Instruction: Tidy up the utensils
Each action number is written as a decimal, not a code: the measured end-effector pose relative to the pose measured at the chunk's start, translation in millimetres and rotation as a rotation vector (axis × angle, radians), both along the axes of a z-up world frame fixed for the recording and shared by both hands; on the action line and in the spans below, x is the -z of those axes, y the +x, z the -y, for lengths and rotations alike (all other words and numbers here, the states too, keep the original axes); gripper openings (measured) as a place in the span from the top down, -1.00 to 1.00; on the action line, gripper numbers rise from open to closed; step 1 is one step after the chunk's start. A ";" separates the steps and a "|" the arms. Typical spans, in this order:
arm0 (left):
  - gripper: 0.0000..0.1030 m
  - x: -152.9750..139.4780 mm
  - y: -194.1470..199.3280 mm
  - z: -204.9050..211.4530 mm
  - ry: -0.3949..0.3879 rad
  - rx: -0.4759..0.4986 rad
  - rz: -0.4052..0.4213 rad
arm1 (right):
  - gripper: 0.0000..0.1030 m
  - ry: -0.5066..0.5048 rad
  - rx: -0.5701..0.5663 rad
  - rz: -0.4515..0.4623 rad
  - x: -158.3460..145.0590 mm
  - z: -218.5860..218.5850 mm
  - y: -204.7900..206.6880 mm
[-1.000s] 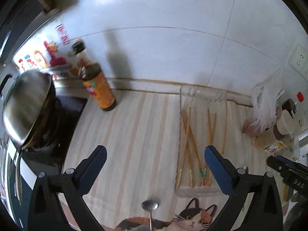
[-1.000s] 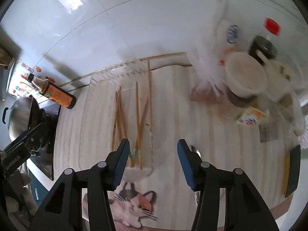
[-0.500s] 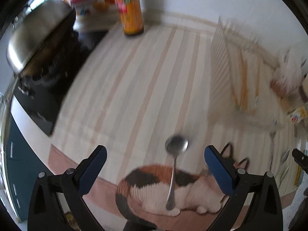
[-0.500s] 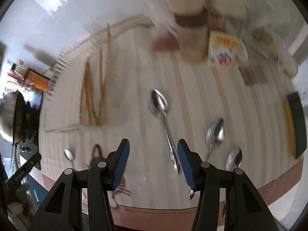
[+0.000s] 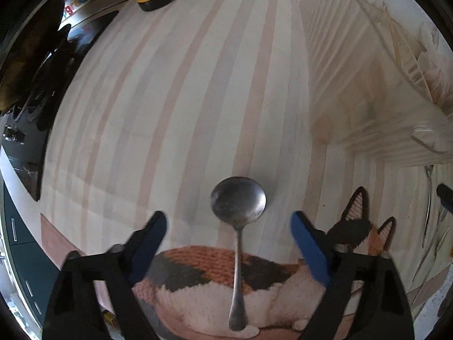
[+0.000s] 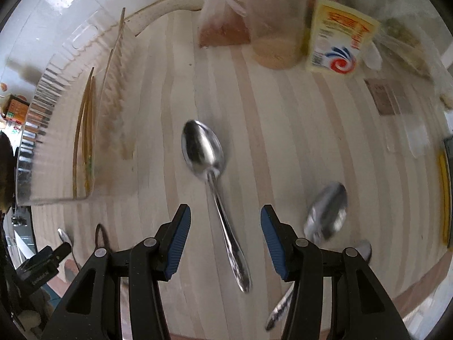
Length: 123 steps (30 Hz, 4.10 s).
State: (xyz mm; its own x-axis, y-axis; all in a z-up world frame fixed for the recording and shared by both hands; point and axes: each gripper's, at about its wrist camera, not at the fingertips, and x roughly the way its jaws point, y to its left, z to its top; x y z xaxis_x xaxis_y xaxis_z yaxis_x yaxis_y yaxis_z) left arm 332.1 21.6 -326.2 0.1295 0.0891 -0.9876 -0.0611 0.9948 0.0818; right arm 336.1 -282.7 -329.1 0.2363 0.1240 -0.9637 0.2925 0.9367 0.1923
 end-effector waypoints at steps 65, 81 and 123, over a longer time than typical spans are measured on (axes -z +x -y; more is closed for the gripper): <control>-0.03 18.5 -30.0 31.6 -0.084 0.105 -0.043 | 0.34 0.075 0.022 -0.013 12.9 -41.0 -46.7; 0.29 -10.6 -42.3 14.8 -0.096 0.104 0.006 | 0.93 -0.030 -0.109 0.025 7.8 -69.9 -13.6; 0.29 -46.9 -46.0 -7.0 -0.019 0.049 0.070 | -0.07 0.052 -0.100 0.127 -13.7 -50.4 -18.1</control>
State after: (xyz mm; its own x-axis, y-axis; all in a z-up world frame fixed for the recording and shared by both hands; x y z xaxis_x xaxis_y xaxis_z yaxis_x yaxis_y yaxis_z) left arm 286.2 28.6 -279.3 0.2017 0.0628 -0.9774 -0.0175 0.9980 0.0605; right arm 317.9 -232.3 -315.4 0.3396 0.2019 -0.9186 0.1688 0.9478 0.2707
